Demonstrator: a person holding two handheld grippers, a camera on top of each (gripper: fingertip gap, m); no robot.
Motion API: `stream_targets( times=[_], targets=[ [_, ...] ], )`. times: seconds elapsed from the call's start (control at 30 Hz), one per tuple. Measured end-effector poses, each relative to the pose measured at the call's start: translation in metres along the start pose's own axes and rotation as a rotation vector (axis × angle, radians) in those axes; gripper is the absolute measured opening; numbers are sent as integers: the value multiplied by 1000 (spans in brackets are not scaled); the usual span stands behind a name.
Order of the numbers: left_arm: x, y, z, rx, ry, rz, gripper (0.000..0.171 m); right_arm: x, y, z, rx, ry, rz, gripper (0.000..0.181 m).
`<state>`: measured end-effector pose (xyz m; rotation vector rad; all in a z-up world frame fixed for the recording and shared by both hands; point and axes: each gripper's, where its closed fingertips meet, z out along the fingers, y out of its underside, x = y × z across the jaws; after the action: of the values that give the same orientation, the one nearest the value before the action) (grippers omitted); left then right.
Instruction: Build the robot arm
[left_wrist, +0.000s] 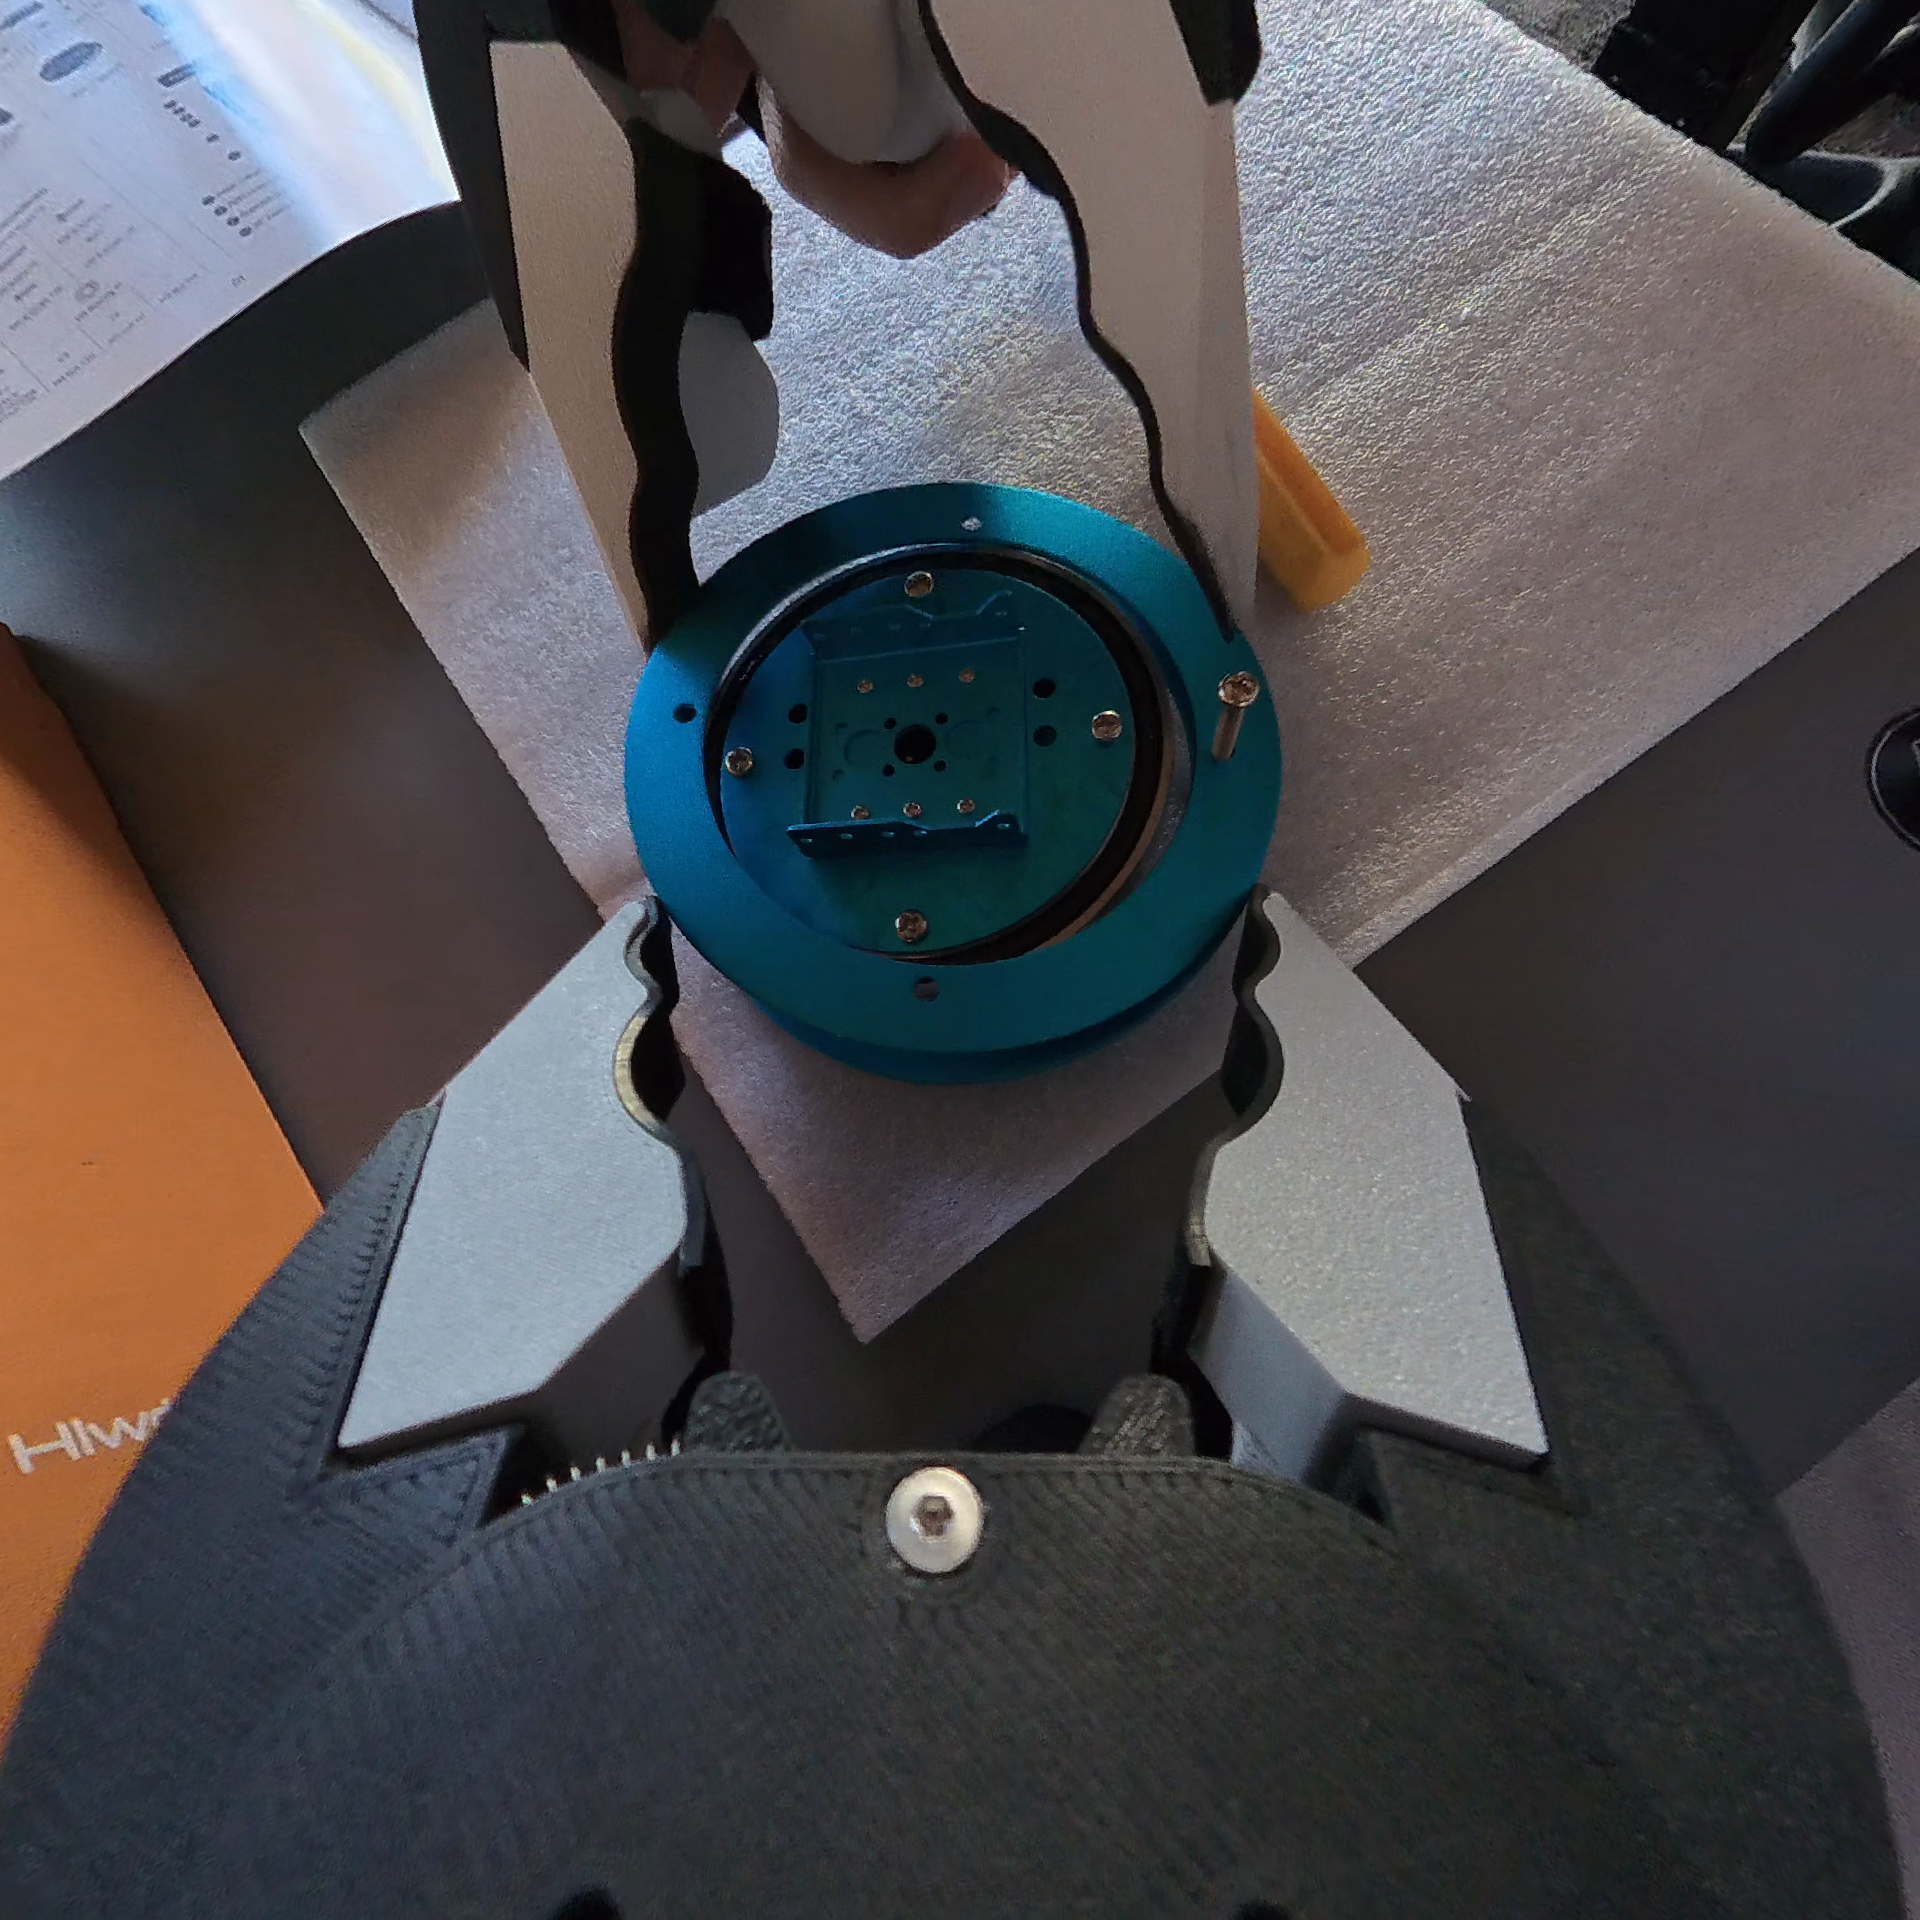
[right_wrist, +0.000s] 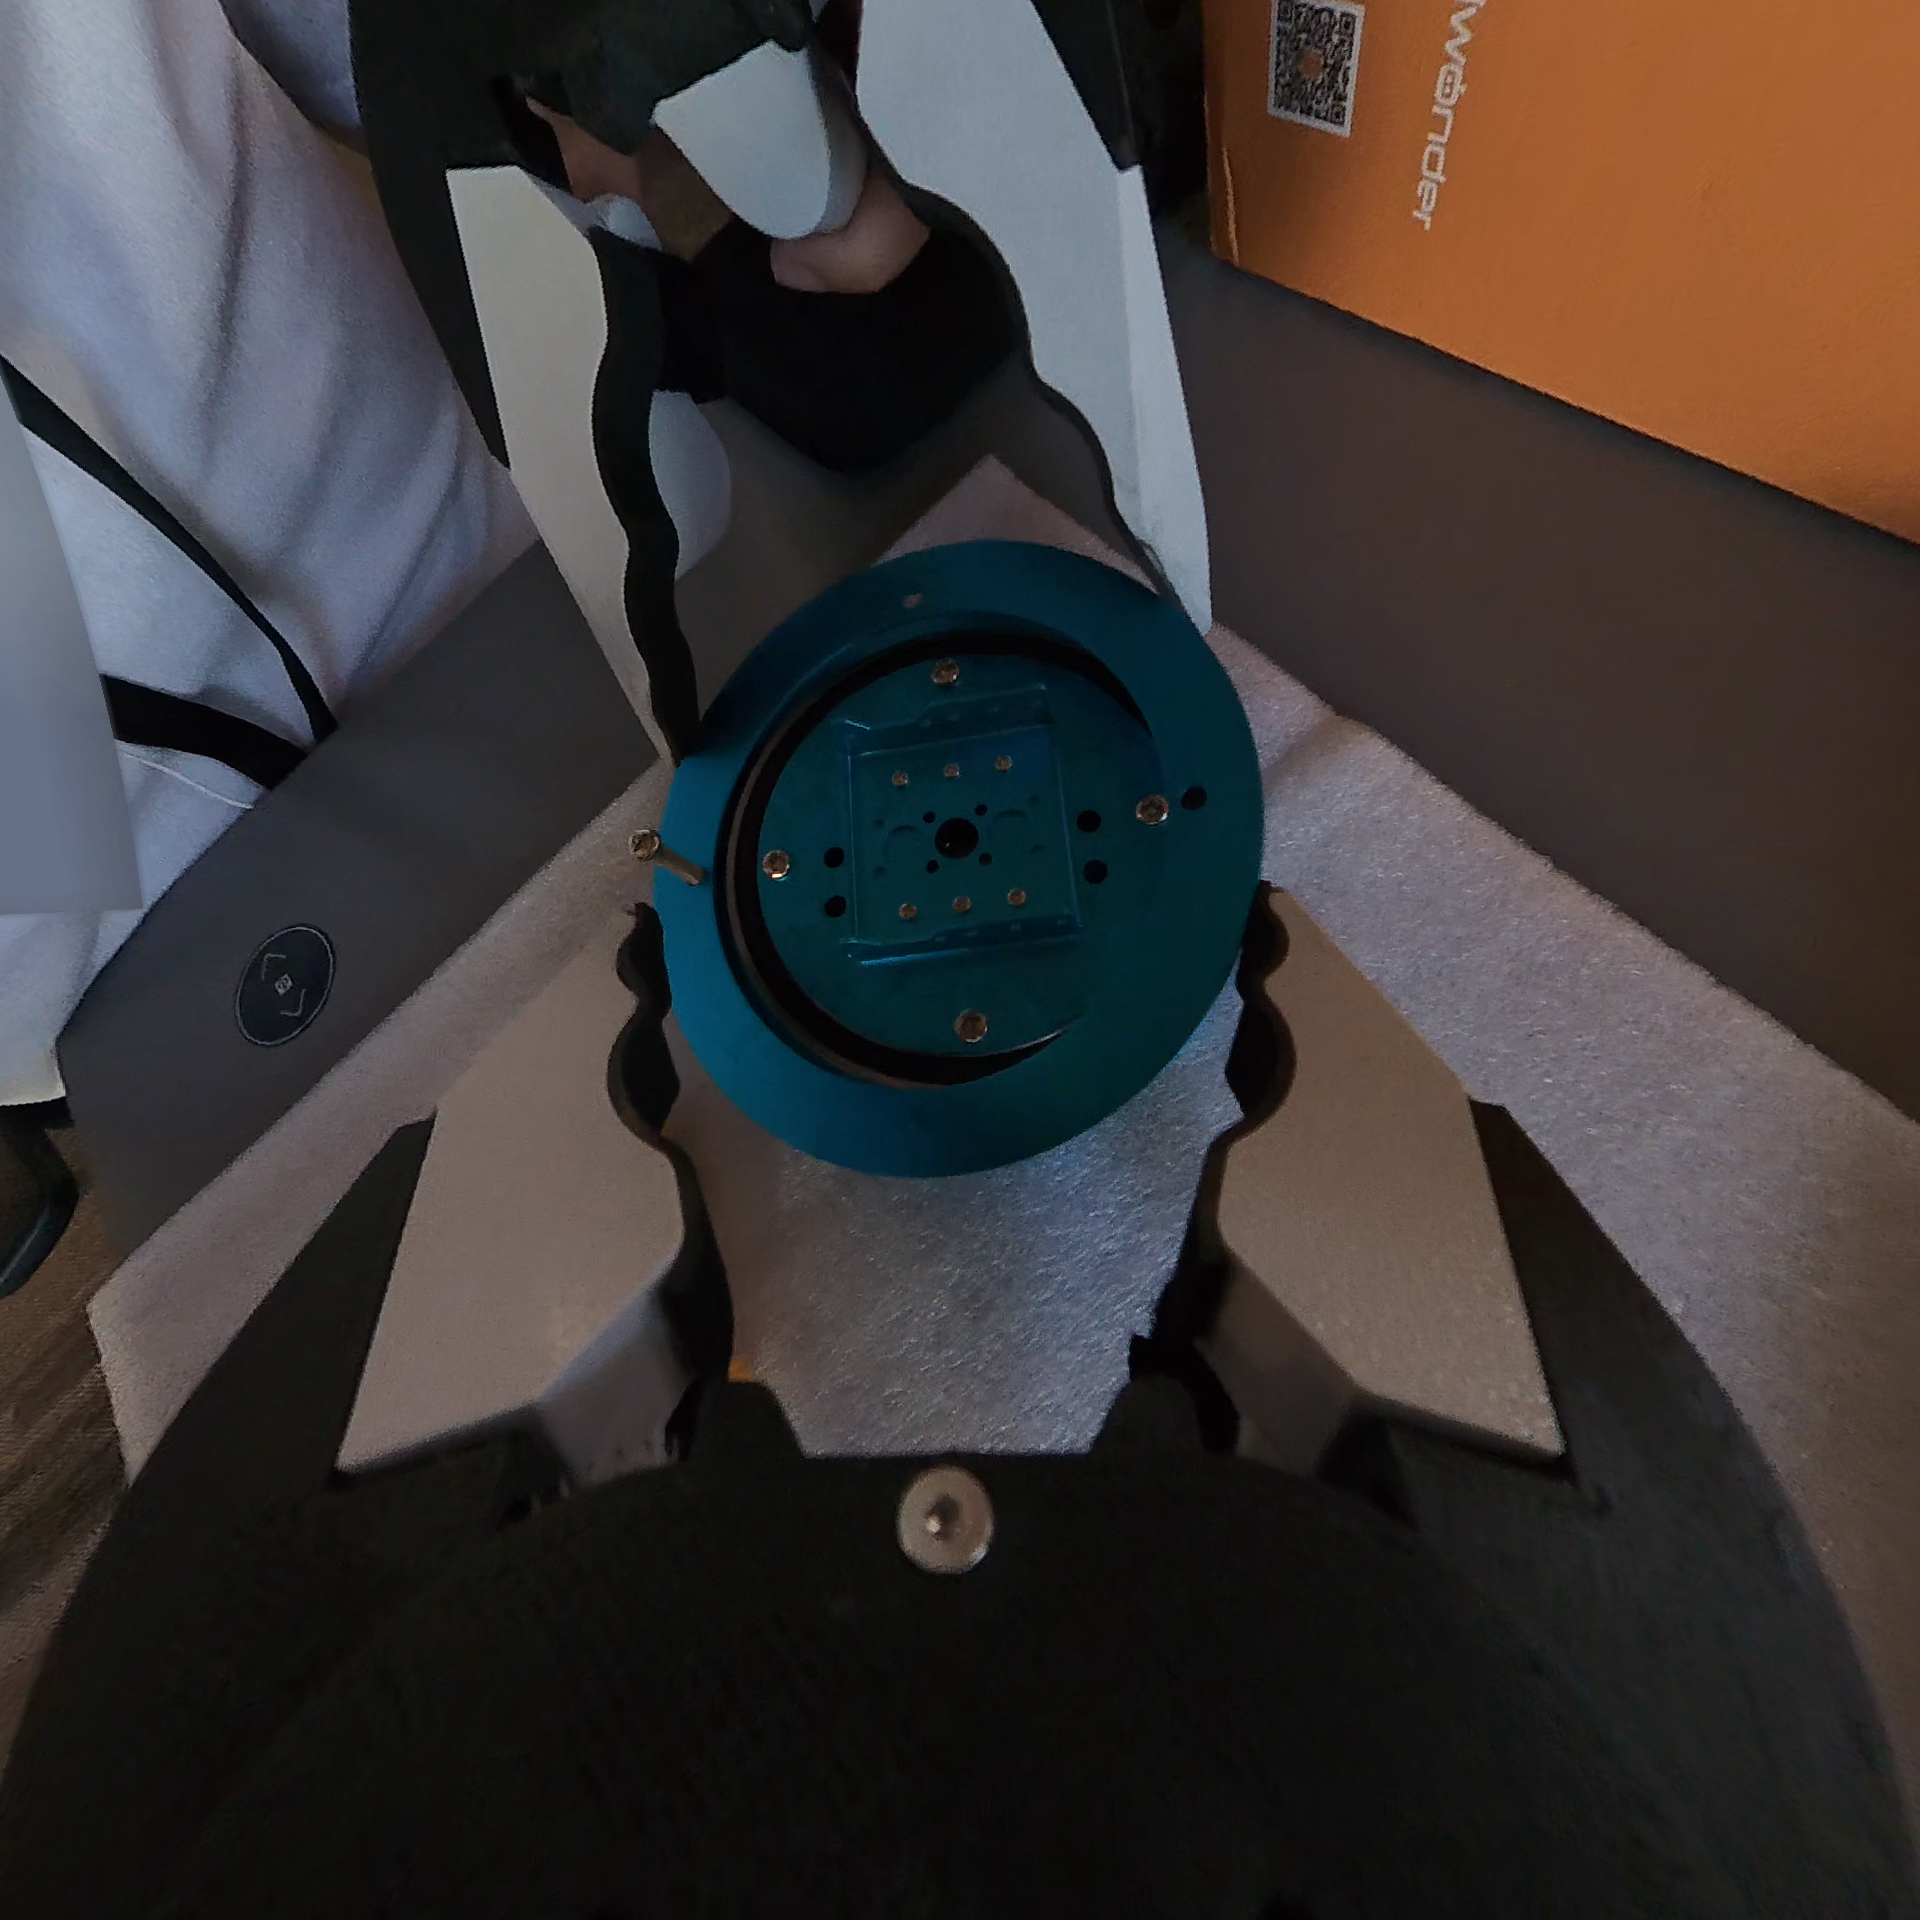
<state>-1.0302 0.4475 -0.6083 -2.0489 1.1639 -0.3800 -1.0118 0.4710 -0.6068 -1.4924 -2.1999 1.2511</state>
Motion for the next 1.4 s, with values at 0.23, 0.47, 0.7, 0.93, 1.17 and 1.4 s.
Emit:
stream_targets(
  times=[0.23, 0.47, 0.7, 0.93, 1.17, 1.4],
  targets=[
    [0, 1, 0, -2, -8, -15, 107, 1, 2, 2, -27, -2, 3, 109],
    [1, 2, 0, -10, 7, -26, 110, -2, -4, -3, 5, -11, 18, 102],
    [3, 2, -4, -9, 23, -20, 103, 2, 0, 0, 20, 25, 42, 106],
    [0, -7, -19, 39, 95, -185, 88, 13, 4, -22, 158, 240, 263, 86],
    [-8, -6, -21, 51, 79, -260, 78, 2, 5, -25, 224, 96, 582, 51],
    [-28, -29, -23, 149, 90, -352, 73, -23, 12, -27, 234, 336, 300, 82]
  ],
)
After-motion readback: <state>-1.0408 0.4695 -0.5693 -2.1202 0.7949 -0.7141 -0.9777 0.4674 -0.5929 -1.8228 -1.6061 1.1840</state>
